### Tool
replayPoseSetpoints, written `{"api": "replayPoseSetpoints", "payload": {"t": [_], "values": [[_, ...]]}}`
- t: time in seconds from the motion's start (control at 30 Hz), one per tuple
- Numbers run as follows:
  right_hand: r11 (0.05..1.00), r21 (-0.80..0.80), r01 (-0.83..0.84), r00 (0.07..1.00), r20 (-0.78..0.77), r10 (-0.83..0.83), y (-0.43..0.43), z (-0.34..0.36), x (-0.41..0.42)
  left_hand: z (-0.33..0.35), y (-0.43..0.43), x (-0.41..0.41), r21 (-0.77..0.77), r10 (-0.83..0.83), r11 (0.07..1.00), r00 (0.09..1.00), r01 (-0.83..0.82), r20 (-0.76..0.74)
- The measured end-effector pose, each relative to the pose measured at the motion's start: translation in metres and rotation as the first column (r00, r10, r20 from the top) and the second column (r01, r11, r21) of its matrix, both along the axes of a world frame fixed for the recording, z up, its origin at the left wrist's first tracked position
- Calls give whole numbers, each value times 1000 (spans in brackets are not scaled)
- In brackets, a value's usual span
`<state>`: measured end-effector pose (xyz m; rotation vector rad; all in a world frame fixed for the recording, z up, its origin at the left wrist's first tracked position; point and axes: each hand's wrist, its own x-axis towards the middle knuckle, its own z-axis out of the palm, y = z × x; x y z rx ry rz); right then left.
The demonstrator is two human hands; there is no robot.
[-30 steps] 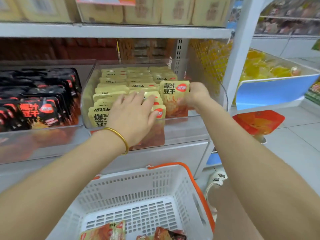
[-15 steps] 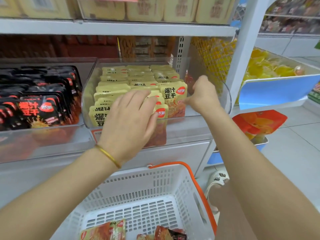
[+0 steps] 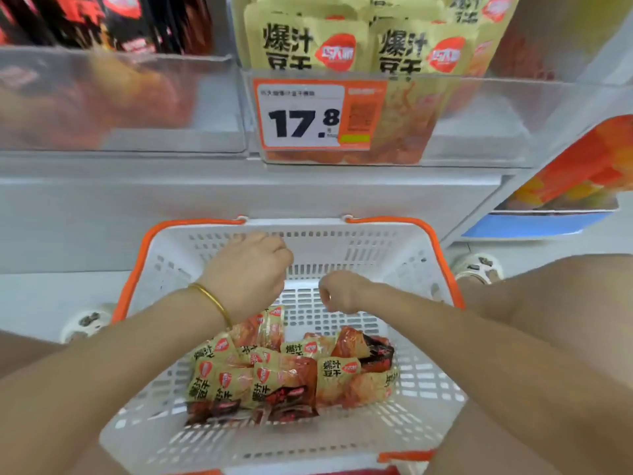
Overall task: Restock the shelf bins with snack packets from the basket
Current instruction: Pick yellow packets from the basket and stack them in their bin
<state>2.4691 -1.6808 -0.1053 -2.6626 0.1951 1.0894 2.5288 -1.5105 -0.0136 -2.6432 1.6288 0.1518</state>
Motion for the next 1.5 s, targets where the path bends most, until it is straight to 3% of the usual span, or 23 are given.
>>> {"api": "replayPoseSetpoints", "payload": {"t": [0.2, 0.37, 0.5, 0.73, 0.83, 0.97, 1.07, 1.17, 1.27, 1.3, 1.4, 1.44, 1.5], "values": [[997, 56, -47, 994, -97, 52, 31, -106, -22, -14, -2, 2, 80, 58, 995, 998, -58, 11], [999, 15, -42, 996, -78, 43, 47, -137, -27, -21, -3, 5, 94, 74, 993, 997, -75, 19], [982, 167, 91, 996, -23, -88, 34, -113, -9, -22, -4, 8, 171, 110, 980, 993, -100, -52], [845, 482, 232, 958, 38, -285, 1, 22, 14, -25, -15, 8, 275, 256, 946, 913, -169, -318], [750, 585, 309, 911, 44, -410, -7, 73, -1, -12, -24, 5, 183, 294, 955, 835, -234, -465], [608, 682, 407, 795, 64, -604, -21, 127, -32, 32, -36, -7, -78, 233, 939, 788, -334, -570], [581, 721, 376, 746, 136, -652, -34, 167, -51, 74, -50, -15, -275, 126, 886, 766, -372, -631], [515, 808, 287, 627, 247, -738, -57, 214, -59, 117, -70, -21, -537, 6, 762, 832, -363, -555], [389, 907, 158, 345, 319, -883, -90, 263, -59, 156, -88, -16, -769, -4, 603, 962, -214, -272], [373, 921, 116, 236, 339, -911, -100, 277, -57, 165, -94, -12, -777, 34, 616, 989, -132, -141], [423, 902, 85, -30, 426, -904, -127, 303, -41, 176, -109, 3, -606, 107, 796, 984, 3, 146], [455, 881, 127, -65, 465, -883, -133, 305, -34, 175, -113, 5, -540, 120, 842, 975, -1, 185], [517, 818, 251, -22, 539, -842, -142, 303, -19, 169, -121, 8, -452, 144, 891, 963, -28, 226]]}}
